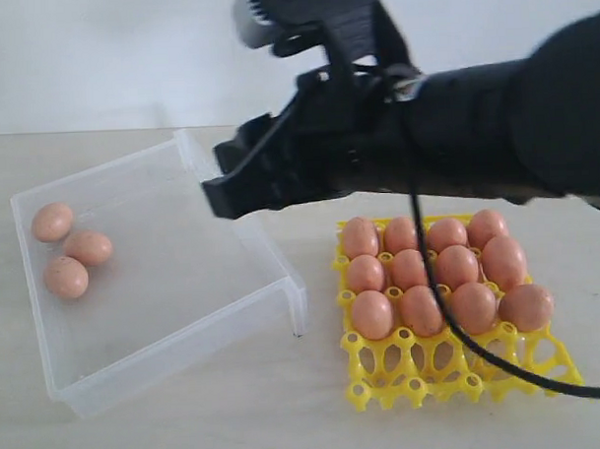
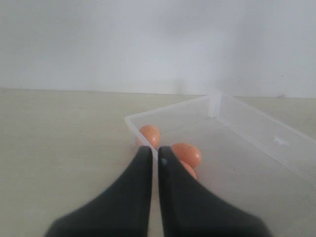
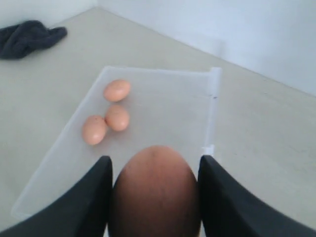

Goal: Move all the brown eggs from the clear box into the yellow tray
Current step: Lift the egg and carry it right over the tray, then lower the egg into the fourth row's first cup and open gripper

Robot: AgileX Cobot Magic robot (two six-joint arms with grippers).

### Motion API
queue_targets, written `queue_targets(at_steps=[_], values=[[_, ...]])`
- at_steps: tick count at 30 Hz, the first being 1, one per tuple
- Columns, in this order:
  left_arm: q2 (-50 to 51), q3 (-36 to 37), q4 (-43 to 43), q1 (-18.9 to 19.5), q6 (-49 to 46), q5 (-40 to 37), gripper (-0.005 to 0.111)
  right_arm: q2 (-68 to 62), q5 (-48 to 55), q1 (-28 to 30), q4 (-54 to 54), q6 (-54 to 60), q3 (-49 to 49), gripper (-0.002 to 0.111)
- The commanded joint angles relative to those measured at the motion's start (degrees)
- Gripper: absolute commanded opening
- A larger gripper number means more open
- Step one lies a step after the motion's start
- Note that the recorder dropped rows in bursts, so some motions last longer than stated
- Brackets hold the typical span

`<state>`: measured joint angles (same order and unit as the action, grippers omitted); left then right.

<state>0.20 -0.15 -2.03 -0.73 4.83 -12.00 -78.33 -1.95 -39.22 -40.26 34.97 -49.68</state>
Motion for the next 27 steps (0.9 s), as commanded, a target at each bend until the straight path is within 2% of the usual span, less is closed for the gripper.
queue_targets(at_steps=[1,5,6,10,14,17,18,19,20,21,23,27], values=[[-0.2,0.1,-0.1,0.1,0.1,0.1,0.004,8.1,-9.7,4.3,-1.4,-11.3,7.8,0.000],[-0.2,0.1,-0.1,0.1,0.1,0.1,0.004,11.2,-13.9,7.7,3.1,-20.9,14.2,0.000],[-0.2,0.1,-0.1,0.1,0.1,0.0,0.004,11.1,-15.2,9.1,9.4,-26.3,17.3,0.000],[-0.2,0.1,-0.1,0.1,0.1,0.0,0.004,6.7,-19.3,13.6,25.2,-35.4,21.4,0.000],[-0.2,0.1,-0.1,0.1,0.1,0.0,0.004,-0.3,-22.4,22.4,31.7,-39.7,21.4,0.000],[-0.2,0.1,-0.1,0.1,0.1,0.0,0.004,-3.7,-22.3,28.5,36.7,-55.5,20.0,0.000],[-0.2,0.1,-0.1,0.1,0.1,0.1,0.004,-4.3,-23.1,30.2,42.9,-63.1,19.9,0.000],[-0.2,0.1,-0.1,0.1,0.1,0.1,0.004,-5.0,-28.0,32.9,59.3,-77.0,19.7,0.000],[-0.2,0.1,-0.1,0.1,0.1,0.1,0.004,-5.2,-33.2,34.4,70.0,-84.2,19.7,0.000],[-0.2,0.1,-0.1,0.1,0.1,0.1,0.004,-5.4,-46.3,37.2,87.0,-94.4,19.3,0.000],[-0.2,0.1,-0.1,0.1,0.1,0.1,0.004,-5.8,-59.8,38.9,103.0,-103.6,17.7,0.000],[-0.2,0.1,-0.1,0.1,0.1,0.1,0.004,-5.8,-63.0,38.7,116.2,-104.9,17.6,0.000]])
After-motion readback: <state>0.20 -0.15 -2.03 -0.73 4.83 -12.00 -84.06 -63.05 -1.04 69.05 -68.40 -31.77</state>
